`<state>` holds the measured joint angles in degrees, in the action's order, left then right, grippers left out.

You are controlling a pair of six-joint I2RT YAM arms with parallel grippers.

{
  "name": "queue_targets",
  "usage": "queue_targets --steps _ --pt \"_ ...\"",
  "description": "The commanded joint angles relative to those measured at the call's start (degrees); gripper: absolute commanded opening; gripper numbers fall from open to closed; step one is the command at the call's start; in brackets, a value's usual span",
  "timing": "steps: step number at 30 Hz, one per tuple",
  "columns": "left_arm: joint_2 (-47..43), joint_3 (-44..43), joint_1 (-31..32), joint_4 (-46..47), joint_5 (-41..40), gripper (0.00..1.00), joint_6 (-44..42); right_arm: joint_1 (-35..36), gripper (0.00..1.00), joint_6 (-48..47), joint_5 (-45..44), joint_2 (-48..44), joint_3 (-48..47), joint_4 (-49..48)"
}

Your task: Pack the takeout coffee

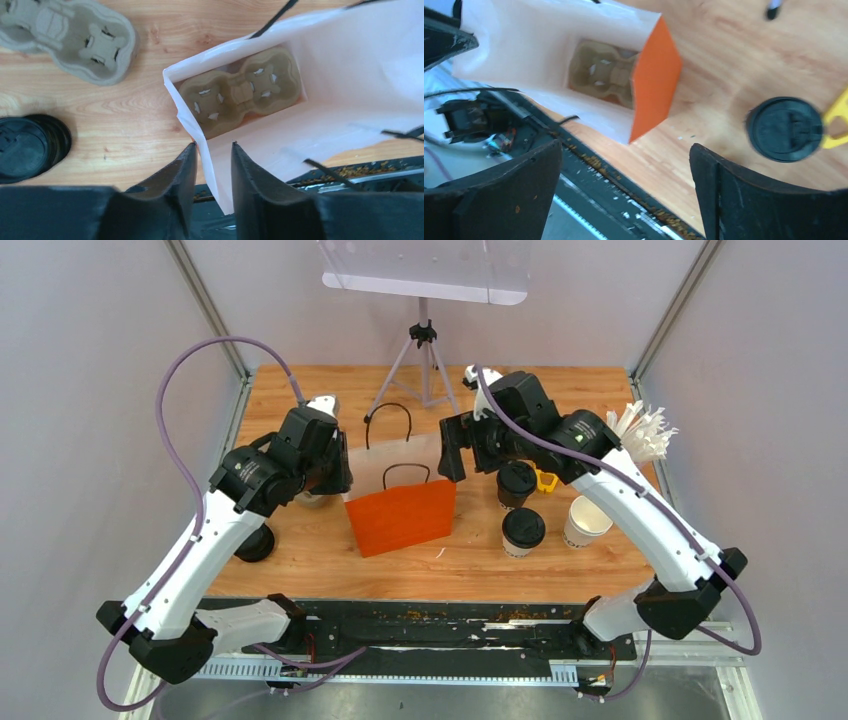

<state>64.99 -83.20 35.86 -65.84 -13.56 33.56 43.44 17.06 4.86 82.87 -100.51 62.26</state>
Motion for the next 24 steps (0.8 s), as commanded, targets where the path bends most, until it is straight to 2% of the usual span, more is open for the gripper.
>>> queue_targets --steps 1,8,13,20,24 --pt "0.1 -3.4 -0.2 0.3 0.2 0.46 -1.9 -0.6 1.00 -3.8 -12.2 -6.4 0.9 -3.8" --pt "-0.3 -7.1 -0.3 -4.6 -4.8 0.76 0.4 -4.5 0.99 -4.6 -16.4 -10.1 7.7 0.8" --pt "-2.1 -7.9 -0.2 -7.3 -4.5 0.98 0.6 -11.5 0.96 -12.1 -12.1 -11.5 15.5 1.8" --pt "-5.4 -3.6 -0.5 -7.8 -0.5 1.00 0.7 -21.8 1.00 -22.2 -4.8 -10.8 24.2 -8.3" --pt "-6.0 -2.3 -0.6 -8.2 2.1 1.00 0.4 -24.6 0.99 -26.2 0.7 -6.1 23.2 -10.4"
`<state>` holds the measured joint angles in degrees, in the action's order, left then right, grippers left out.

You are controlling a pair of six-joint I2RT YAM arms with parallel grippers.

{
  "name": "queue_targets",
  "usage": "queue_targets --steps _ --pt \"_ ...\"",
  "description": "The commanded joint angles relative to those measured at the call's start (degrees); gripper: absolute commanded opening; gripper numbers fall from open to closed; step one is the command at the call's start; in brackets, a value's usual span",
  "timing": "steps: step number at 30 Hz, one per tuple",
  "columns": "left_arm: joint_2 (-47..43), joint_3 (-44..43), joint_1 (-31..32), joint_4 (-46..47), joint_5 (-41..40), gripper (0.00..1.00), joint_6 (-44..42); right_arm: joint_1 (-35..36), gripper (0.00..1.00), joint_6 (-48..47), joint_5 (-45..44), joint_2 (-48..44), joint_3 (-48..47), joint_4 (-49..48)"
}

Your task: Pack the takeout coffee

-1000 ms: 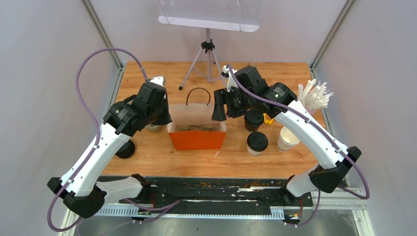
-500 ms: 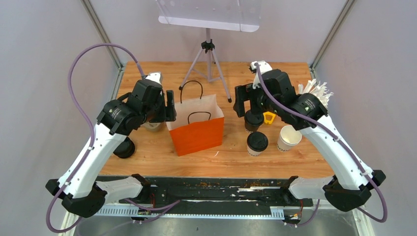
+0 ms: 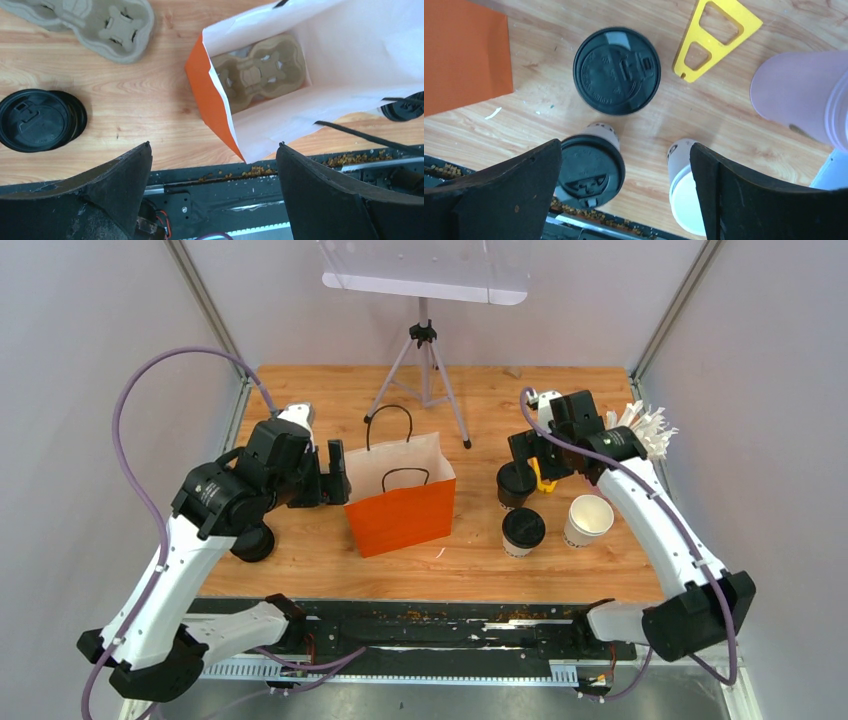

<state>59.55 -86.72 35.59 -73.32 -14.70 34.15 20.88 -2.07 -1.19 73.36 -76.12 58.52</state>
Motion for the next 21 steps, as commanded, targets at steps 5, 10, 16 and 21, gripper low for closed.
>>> queue_targets --steps 5,10,16,21 --pt "-2.5 1.5 -0.3 0.3 4.7 1.00 -0.9 -2.5 0.95 -12.4 10.5 7.2 -1.5 -9.0" --pt "-3.3 1.1 -0.3 -0.8 3.4 0.99 -1.5 -2.5 0.94 -14.5 8.6 10.4 -1.5 -11.1" --pt "-3.1 0.3 -0.3 -1.3 4.0 0.98 -2.2 -2.6 0.86 -16.5 7.3 14.0 -2.1 -10.9" --pt "-3.3 0.2 -0.3 -1.7 3.7 0.97 -2.6 -2.6 0.86 -18.0 10.3 13.6 0.2 -13.8"
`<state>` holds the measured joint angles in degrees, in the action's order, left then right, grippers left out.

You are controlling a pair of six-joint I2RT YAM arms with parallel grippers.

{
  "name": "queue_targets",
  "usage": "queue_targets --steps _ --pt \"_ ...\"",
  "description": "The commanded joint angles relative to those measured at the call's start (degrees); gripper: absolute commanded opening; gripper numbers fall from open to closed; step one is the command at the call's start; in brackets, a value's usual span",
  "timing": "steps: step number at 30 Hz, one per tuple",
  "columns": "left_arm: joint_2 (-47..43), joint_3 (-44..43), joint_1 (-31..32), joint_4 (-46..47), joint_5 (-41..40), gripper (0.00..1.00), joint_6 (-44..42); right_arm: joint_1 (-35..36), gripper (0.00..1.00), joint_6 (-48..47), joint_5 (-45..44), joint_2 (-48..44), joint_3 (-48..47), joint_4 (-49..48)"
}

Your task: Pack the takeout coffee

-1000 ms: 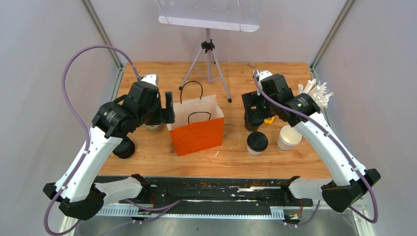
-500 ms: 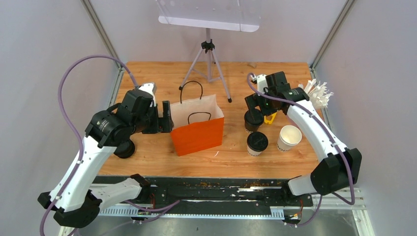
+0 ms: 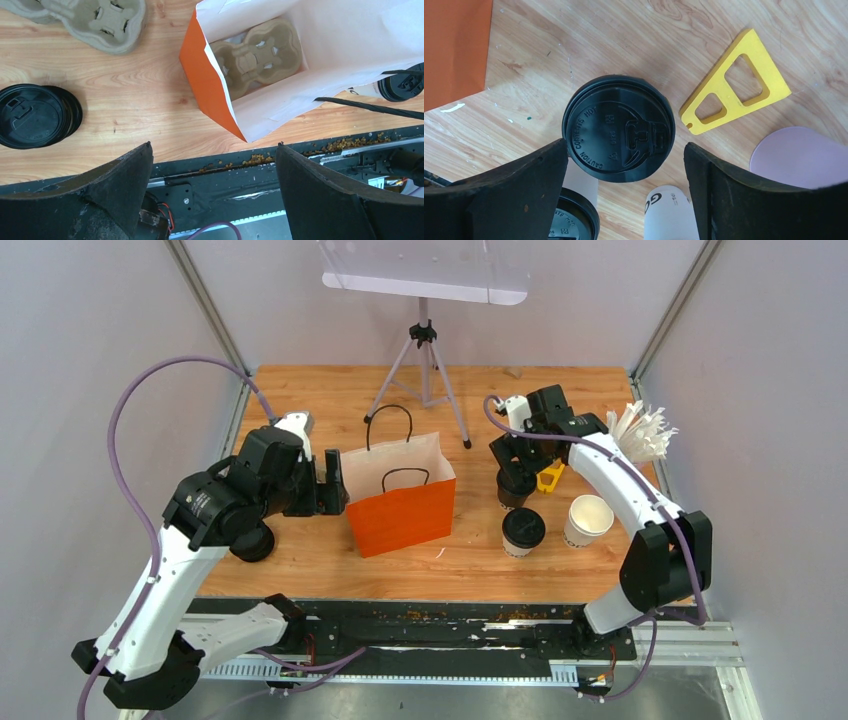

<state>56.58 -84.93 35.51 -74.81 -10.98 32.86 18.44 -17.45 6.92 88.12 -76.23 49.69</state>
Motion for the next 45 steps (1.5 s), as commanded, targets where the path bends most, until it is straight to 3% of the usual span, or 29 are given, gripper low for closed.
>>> queue_targets --steps 1,4,6,18,26,45 --pt "-0.2 -1.6 -0.3 -0.2 0.0 0.97 -1.4 -0.2 0.88 -2.9 2.3 -1.4 1.3 -6.1" --pt "0.5 -2.2 -0.3 -0.4 0.3 0.98 -2.0 -0.2 0.99 -3.6 2.7 -1.7 2.3 -7.1" --pt "1.0 -2.7 -0.2 -0.9 0.4 0.97 -2.3 -0.4 0.99 -3.6 3.7 -1.8 2.7 -7.5" --pt "0.8 -1.5 -0.2 -0.6 0.7 0.97 -2.4 -1.1 0.89 -4.4 5.6 -4.4 7.7 -11.8" --pt "0.8 -0.9 -0.2 0.9 1.7 0.96 -1.9 -1.2 0.89 -5.2 6.1 -6.9 12.1 -15.0" --pt "-1.0 0.5 -0.2 2.1 2.0 0.92 -0.9 -1.5 0.73 -4.9 6.5 -7.4 12.9 -16.4"
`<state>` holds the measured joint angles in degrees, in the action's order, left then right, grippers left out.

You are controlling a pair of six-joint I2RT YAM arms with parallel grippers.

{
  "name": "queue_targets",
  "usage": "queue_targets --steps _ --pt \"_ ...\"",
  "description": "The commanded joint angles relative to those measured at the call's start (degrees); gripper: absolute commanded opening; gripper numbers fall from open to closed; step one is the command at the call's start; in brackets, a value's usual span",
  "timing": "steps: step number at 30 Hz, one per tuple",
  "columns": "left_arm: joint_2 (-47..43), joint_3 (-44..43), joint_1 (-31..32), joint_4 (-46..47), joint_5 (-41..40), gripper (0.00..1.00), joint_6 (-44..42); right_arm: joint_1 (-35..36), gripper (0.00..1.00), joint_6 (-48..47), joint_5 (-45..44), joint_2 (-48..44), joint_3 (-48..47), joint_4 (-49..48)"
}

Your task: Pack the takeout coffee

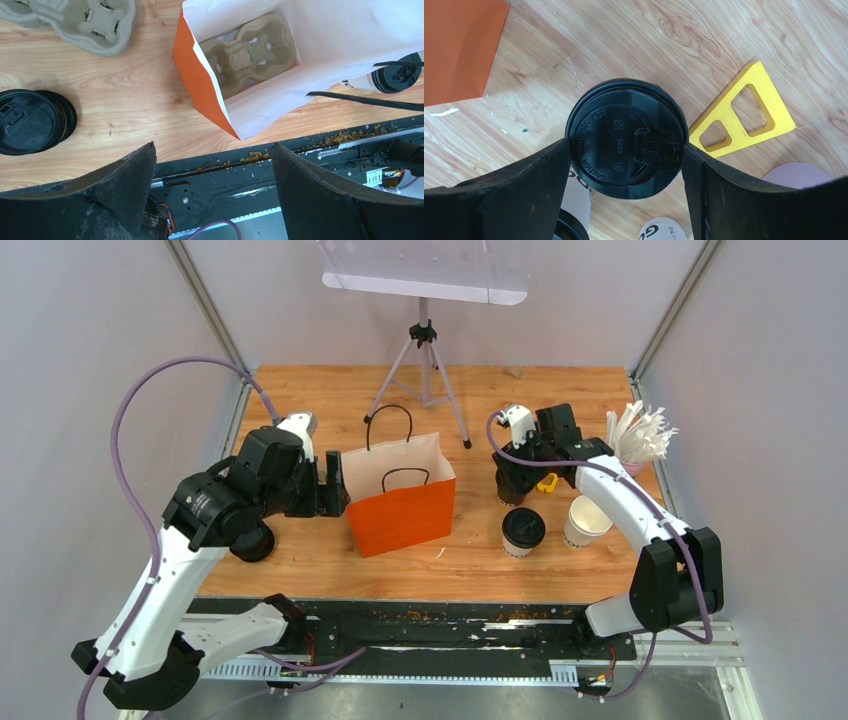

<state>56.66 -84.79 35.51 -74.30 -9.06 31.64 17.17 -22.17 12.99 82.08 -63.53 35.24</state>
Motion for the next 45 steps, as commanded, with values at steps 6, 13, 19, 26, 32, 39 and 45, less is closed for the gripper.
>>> queue_targets --steps 6,13,19,26,32,39,45 --pt "-0.9 0.7 -0.2 1.8 0.1 0.90 0.6 -0.2 0.70 0.2 0.3 -0.9 -0.1 -1.6" --pt "-0.3 -0.2 -0.2 2.2 0.8 0.90 -0.2 -0.2 0.74 1.3 -1.3 -0.1 0.9 -2.6" --pt "-0.3 -0.3 -0.2 1.9 0.8 0.90 -0.4 -0.2 0.76 1.3 -1.9 -0.1 1.4 -3.7" --pt "-0.6 -0.2 -0.2 1.7 0.5 0.90 -0.4 -0.2 0.81 1.3 -2.4 0.1 1.1 -3.7" --pt "-0.6 -0.3 -0.2 1.7 0.4 0.90 -0.3 -0.2 0.84 1.3 -2.0 0.1 -0.4 -2.4" --pt "-0.6 0.0 -0.2 1.9 0.3 0.90 -0.4 -0.2 0.89 3.4 -3.4 0.1 -4.1 -0.4" --pt "-0.4 0.3 -0.2 2.5 0.7 0.90 -0.5 -0.2 1.00 5.2 -4.2 0.7 -4.6 -0.3"
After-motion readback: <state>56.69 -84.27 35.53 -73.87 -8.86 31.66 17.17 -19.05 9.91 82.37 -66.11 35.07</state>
